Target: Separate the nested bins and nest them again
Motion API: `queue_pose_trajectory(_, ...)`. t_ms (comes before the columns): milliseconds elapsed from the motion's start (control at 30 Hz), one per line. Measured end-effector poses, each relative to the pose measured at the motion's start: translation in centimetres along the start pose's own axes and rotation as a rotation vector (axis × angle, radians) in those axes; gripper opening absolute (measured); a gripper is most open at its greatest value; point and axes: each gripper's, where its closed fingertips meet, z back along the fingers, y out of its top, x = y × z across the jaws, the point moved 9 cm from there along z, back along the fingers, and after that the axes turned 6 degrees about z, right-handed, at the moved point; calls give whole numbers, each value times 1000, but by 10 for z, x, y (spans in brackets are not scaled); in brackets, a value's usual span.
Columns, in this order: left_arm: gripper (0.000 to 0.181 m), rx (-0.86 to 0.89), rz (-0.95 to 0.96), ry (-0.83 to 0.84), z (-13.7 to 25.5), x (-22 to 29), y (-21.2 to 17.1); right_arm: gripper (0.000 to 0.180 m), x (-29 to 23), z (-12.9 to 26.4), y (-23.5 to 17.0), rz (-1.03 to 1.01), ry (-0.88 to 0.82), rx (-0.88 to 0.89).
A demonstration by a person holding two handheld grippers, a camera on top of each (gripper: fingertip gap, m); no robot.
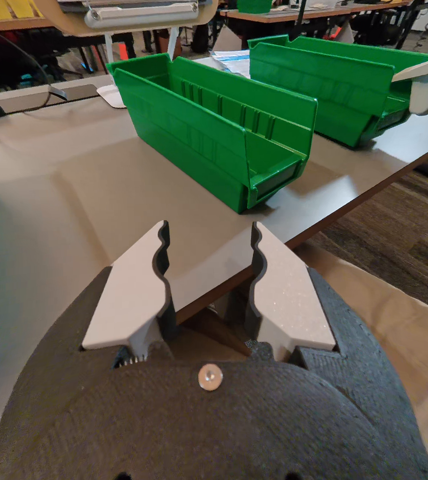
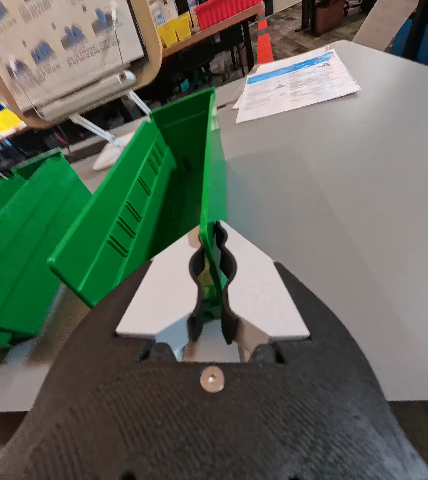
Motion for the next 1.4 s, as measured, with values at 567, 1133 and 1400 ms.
queue_pose_trajectory(567,25,334,69,-138,27,94,27,2,-207,82,12,198,431,326)
queue_pose_trajectory(1133,72,399,214,-231,35,76,26,3,-241,91,-3,310,370,386)
queue_pose_trajectory(1400,57,490,139,-157,42,62,28,5,-266,103,-19,370,473,418)
